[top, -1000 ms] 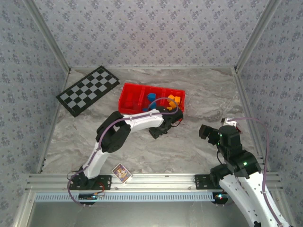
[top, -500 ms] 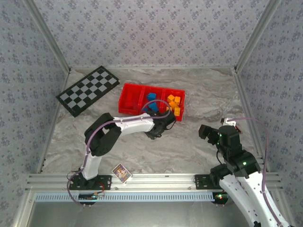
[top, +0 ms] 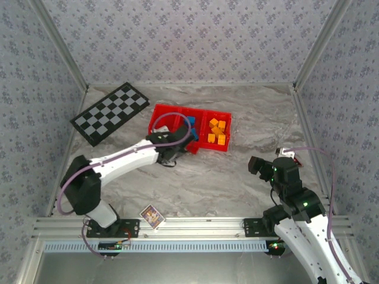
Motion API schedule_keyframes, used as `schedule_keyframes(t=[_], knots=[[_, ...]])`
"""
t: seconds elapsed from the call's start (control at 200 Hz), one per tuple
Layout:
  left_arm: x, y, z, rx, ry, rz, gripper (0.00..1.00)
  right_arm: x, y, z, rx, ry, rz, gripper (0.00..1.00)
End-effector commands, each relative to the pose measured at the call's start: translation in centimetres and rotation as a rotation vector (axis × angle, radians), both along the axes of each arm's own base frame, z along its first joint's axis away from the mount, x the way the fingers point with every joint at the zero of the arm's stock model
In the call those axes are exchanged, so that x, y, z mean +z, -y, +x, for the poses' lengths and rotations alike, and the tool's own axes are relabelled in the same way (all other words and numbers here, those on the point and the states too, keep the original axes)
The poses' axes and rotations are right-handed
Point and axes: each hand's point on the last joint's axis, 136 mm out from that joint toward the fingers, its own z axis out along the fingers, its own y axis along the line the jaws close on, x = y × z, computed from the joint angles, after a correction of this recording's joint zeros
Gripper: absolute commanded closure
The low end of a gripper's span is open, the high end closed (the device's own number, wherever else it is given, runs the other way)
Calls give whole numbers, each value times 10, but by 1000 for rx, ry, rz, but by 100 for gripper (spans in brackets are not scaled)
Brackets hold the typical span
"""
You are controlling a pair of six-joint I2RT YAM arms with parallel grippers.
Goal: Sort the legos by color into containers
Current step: Pick up the lego from the center of the table, then place the lego in the container.
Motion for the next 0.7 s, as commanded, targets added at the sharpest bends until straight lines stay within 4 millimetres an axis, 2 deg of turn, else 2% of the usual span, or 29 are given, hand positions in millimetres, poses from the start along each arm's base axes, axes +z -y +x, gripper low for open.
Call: schedule_keyframes(t=[0.0,0.18,0.325,0.53,0.695], knots=[[14,-19,22,-69,46,60,73,-3,2,2,-12,-1,-16,0],[27,-38,63,-93,10,72,73,-5,2,4,-15,-15,-24,0],[30,-36,95,-139,6,54,73,-9,3,4,-27,-27,-27,0],[11,-34,126,-241,-112,108,71,-10,7,3,-46,-31,-30,0],[-10,-24,139,-299,-164,68,71,-11,9,2,-55,-34,-37,0]])
